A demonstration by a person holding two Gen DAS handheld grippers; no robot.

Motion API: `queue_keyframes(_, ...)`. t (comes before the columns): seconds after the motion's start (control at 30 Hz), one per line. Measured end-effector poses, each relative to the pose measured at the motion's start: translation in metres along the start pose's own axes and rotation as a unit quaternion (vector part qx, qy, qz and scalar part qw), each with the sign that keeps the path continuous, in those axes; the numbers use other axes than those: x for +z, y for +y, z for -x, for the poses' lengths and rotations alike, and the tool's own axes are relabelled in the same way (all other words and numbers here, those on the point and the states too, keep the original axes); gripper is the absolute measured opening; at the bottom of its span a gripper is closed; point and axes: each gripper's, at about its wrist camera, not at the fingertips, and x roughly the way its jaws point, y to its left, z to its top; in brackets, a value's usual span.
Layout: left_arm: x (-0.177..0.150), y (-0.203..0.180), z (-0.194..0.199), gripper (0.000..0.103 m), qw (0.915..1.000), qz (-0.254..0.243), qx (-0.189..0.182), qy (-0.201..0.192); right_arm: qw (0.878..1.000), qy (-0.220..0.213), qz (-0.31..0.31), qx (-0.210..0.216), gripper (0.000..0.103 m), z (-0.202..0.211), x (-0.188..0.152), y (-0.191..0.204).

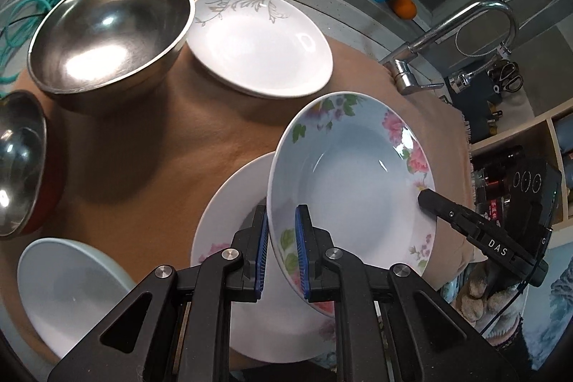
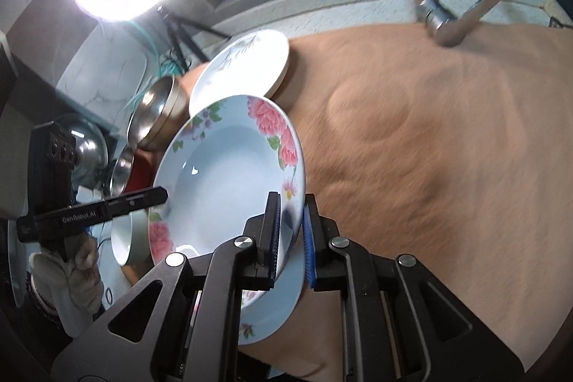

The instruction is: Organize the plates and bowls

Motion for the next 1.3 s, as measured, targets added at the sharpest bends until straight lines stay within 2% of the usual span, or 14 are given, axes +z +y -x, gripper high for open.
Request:
queue_keyframes(0.43,-0.019,0.021,0.002,0.013,0.9997,0.002,0.022,0.010,0.999,0.031,0.017,0.000,0.012,-0.021,-0.030,0.024)
queue_keyframes(1.3,-0.029,0.023,-0.007,0.013,0.9983,-0.016,0.045,0.034,0.997,0.064,0.032,-0.015,0.014,-0.036,-0.051,0.023)
